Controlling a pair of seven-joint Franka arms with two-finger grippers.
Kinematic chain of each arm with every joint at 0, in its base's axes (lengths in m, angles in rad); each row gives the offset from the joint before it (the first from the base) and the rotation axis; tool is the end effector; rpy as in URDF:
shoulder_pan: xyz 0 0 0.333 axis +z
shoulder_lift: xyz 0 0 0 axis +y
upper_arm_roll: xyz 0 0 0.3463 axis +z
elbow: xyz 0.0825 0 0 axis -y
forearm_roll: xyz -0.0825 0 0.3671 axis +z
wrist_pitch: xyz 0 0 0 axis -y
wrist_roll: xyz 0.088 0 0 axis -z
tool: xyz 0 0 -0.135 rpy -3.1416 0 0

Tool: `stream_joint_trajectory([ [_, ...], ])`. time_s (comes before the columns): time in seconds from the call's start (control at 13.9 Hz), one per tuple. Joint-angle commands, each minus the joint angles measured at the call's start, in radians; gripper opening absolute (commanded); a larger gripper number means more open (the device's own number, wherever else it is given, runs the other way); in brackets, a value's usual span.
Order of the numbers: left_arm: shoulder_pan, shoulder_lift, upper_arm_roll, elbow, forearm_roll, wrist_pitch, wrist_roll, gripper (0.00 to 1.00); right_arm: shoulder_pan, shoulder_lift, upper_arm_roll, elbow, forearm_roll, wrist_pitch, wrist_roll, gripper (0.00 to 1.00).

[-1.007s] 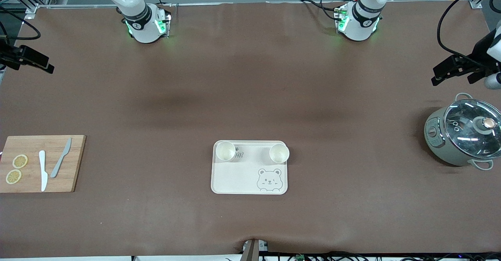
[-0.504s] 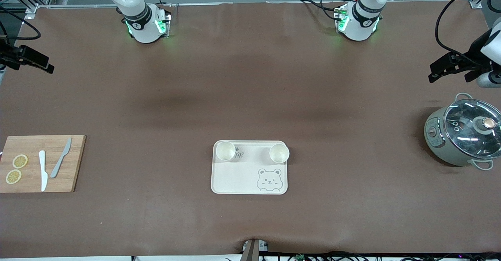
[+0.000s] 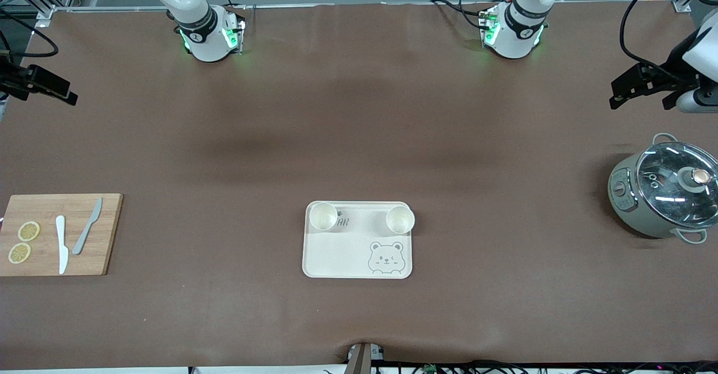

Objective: Place white IKEA cup upright on tray with both arms

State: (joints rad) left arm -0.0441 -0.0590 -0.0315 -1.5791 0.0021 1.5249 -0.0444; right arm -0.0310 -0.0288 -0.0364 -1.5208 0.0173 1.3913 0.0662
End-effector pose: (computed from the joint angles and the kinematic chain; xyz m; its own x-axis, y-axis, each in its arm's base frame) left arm 0.5116 -0.0390 0.6500 0.9995 -0.0311 0.0049 -0.0310 -0.9995 -0.0037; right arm 0.5050 -0.0318 0.6495 0.9863 -0.1297 -0.1015 -0.1315 -0.9912 -0.0116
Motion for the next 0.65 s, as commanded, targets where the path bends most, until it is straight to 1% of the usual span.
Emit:
stream_joint_trajectory([
  [0.0, 0.003, -0.028, -0.018, -0.016, 0.01, -0.009, -0.02, 1.0, -0.017, -0.019, 0.01, -0.015, -0.002, -0.002, -0.003, 1.0],
  [0.58, 0.001, -0.019, -0.018, -0.004, 0.013, -0.02, -0.029, 1.0, -0.015, -0.019, 0.01, -0.016, -0.002, -0.003, -0.003, 1.0],
])
